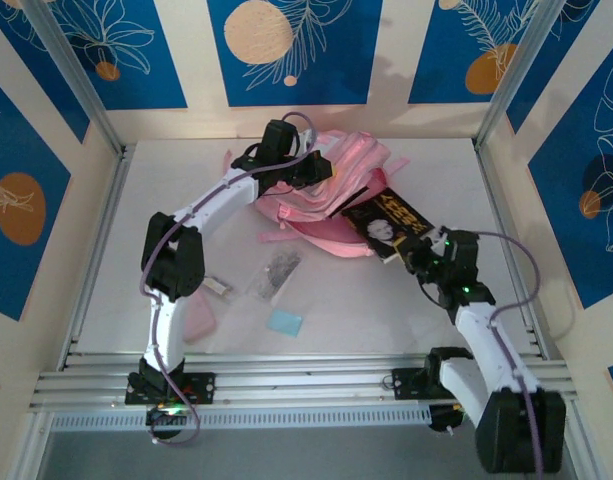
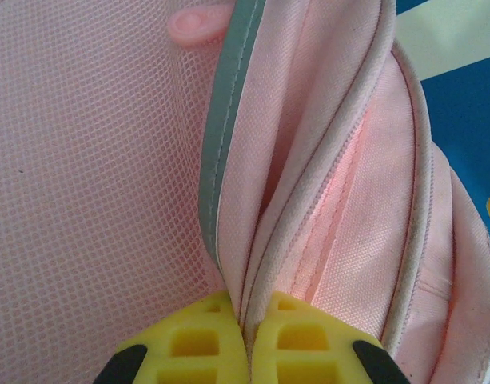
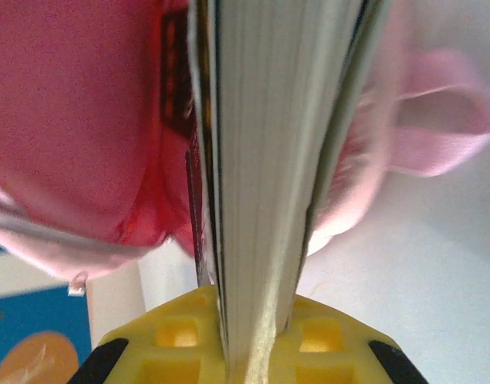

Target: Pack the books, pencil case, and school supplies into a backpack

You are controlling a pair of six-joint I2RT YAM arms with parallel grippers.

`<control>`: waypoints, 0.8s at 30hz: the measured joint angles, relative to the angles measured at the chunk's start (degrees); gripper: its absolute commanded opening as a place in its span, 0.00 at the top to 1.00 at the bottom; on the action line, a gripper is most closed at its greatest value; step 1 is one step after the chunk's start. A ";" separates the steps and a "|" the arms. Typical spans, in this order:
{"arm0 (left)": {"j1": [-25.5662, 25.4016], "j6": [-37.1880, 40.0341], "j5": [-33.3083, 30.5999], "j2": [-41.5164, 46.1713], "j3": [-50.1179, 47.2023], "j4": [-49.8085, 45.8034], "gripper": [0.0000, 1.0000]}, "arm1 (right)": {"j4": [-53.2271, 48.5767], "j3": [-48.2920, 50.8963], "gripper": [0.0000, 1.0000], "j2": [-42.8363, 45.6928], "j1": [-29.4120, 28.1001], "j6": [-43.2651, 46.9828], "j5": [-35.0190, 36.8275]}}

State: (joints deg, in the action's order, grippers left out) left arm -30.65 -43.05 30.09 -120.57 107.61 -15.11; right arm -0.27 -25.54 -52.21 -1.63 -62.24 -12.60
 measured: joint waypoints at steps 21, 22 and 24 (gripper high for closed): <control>-0.70 -5.16 0.28 4.31 -5.38 6.29 1.00 | 25.92 -35.01 0.88 -55.39 -14.93 -3.26 -0.24; -0.72 -5.16 0.24 4.31 -5.38 6.38 1.00 | 25.90 -36.46 0.81 -56.96 -15.04 -3.72 -0.33; -0.74 -5.40 -0.17 4.31 -5.44 6.60 1.00 | 25.05 -37.97 0.63 -58.53 -15.04 -4.57 -0.63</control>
State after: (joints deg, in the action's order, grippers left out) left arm -31.40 -48.45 29.91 -116.27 102.17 -8.51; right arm 24.77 -63.51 -110.74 -16.67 -66.81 -13.23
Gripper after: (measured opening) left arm 0.056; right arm 0.222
